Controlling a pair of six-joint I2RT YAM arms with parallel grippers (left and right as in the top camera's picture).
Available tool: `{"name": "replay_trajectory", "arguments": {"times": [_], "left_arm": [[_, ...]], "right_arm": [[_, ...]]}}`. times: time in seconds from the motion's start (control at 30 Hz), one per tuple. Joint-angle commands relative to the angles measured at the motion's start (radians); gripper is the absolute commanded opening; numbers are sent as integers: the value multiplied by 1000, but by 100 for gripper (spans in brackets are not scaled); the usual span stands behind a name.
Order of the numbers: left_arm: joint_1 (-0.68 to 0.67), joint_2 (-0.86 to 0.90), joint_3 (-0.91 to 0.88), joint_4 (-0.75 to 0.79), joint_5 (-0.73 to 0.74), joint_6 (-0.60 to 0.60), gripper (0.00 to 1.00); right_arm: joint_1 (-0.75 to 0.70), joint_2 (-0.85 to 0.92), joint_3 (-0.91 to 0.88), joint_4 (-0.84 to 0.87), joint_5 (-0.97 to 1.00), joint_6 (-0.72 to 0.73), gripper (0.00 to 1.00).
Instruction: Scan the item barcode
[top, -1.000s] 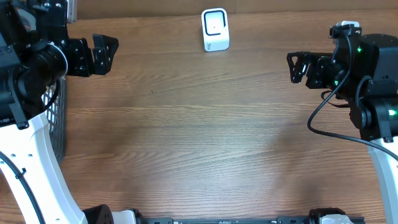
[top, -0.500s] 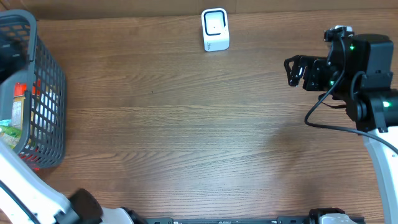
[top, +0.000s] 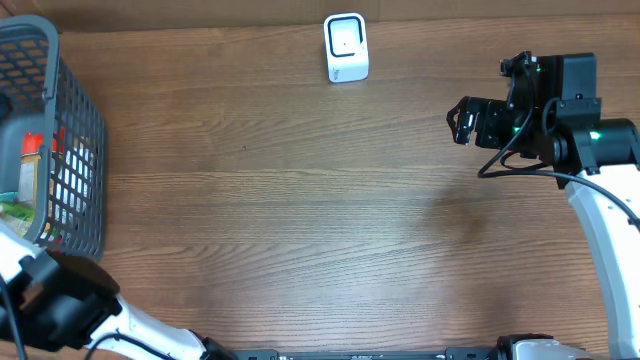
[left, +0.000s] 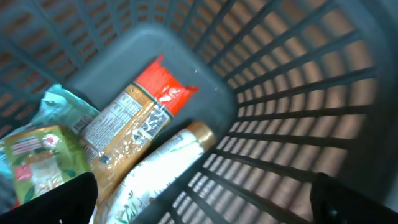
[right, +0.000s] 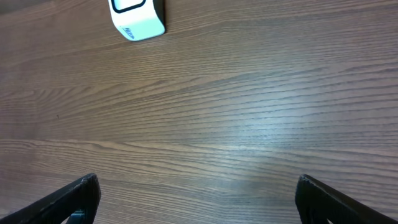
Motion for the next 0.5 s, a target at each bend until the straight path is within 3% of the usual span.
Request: {"name": "replay_trajectory", "arguments": {"times": [0.0, 0.13, 0.23, 0.47], "left_arm": [[-4, 85, 11, -1, -12, 135, 100], [-6, 179, 11, -55, -9, 287, 98], [-15, 238, 11, -106, -16, 395, 88], [-23, 349, 11, -86, -23, 422, 88]], "right_arm": [[-2, -4, 26, 5, -9, 2, 100], [-2, -3, 26, -7, -9, 2, 100], [-2, -3, 26, -8, -9, 3, 100], [-2, -3, 26, -29, -9, 2, 100]]}}
